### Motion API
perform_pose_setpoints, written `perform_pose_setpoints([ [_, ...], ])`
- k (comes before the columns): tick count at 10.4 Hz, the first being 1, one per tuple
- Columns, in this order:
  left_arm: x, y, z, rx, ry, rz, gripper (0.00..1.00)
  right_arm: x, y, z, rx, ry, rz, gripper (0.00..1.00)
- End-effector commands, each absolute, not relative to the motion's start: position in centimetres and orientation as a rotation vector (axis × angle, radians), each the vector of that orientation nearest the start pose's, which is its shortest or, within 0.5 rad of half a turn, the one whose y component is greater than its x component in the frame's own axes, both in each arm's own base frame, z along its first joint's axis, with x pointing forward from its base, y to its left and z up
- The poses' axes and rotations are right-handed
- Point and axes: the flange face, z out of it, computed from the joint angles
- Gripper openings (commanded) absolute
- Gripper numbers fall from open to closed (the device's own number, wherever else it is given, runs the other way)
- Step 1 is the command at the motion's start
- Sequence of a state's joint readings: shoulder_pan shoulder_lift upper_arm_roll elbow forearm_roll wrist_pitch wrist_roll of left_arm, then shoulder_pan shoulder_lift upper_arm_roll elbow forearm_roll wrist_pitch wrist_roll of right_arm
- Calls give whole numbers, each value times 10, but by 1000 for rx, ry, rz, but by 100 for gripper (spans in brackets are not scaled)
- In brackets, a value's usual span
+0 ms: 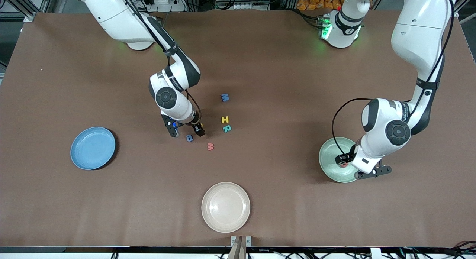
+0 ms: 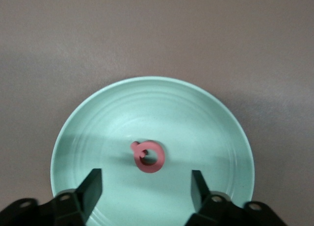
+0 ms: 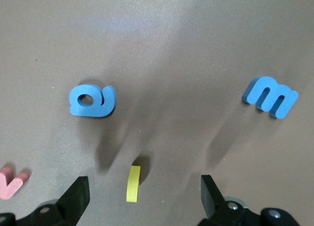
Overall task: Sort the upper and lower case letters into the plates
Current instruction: 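Carry the pink Q onto the green plate and open the left gripper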
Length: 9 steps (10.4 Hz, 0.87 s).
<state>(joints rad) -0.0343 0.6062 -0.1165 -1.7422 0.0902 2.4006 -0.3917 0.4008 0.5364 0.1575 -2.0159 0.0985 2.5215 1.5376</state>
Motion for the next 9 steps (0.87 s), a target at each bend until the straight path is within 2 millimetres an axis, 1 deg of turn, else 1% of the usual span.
perform_pose_setpoints([
  [1, 669, -102, 262, -3138, -316, -137, 100, 511, 314, 182, -2628, 1599, 174, 100],
  [4, 671, -121, 298, -3139, -292, -130, 100, 512, 314, 178, -2624, 1599, 173, 100],
  [6, 677, -123, 332, -3116, -274, -89, 100, 512, 315, 176, -2623, 1597, 173, 100],
  [7, 678, -127, 346, -3113, -262, -74, 100, 512, 315, 177, -2622, 1596, 171, 100],
  [8, 676, -138, 359, -3124, -244, -79, 100, 512, 316, 177, -2624, 1595, 171, 58],
  [9, 674, -142, 366, -3126, -236, -82, 100, 513, 317, 178, -2614, 1590, 160, 23],
])
